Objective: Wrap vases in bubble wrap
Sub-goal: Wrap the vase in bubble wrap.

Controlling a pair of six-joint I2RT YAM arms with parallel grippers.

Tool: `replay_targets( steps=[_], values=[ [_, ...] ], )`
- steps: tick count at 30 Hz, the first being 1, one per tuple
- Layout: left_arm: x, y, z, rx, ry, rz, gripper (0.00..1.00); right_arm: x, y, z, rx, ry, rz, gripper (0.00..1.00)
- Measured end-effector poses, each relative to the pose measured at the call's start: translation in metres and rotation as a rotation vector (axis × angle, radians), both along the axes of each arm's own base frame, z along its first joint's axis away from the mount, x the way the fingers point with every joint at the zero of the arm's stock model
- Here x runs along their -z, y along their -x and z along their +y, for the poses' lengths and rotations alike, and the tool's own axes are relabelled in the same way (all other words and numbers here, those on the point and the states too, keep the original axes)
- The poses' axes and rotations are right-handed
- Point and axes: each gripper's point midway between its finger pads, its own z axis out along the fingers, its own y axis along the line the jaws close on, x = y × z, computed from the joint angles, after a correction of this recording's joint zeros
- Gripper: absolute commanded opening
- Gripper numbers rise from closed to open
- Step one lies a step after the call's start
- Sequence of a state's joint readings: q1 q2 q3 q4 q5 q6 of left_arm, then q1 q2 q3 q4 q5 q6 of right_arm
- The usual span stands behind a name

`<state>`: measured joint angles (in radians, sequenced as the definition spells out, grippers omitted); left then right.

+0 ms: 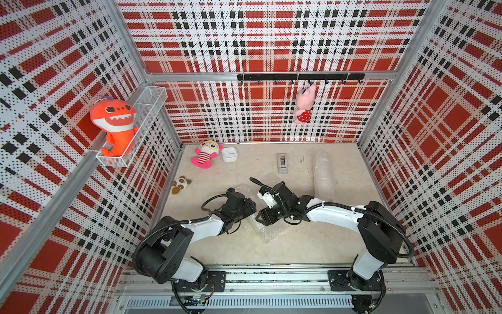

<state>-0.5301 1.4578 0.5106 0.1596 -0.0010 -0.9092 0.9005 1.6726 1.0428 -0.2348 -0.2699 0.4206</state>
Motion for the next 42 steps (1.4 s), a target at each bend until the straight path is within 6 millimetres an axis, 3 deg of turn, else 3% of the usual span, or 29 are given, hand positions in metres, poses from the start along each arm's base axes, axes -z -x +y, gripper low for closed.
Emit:
replay_targets(
  steps=[10, 22, 27, 34, 42],
  values=[
    [0.001, -0.003, 0.000, -0.004, 0.008, -0.010, 0.73, -0.009, 0.002, 0.018, 0.038, 0.038, -0.086, 0.70],
    [0.000, -0.002, -0.003, -0.008, 0.046, -0.014, 0.69, 0.028, 0.006, 0.020, 0.020, 0.117, -0.069, 0.71],
    [0.000, -0.001, -0.004, -0.007, 0.053, -0.014, 0.69, 0.039, 0.006, 0.028, 0.009, 0.116, -0.054, 0.64],
    [-0.001, 0.005, 0.000, -0.008, 0.040, -0.004, 0.79, 0.037, 0.003, 0.031, 0.008, 0.079, -0.037, 0.57],
    [-0.004, 0.002, 0.018, -0.021, -0.011, 0.003, 0.93, 0.038, 0.005, 0.036, -0.073, -0.020, 0.031, 0.57]
  ],
)
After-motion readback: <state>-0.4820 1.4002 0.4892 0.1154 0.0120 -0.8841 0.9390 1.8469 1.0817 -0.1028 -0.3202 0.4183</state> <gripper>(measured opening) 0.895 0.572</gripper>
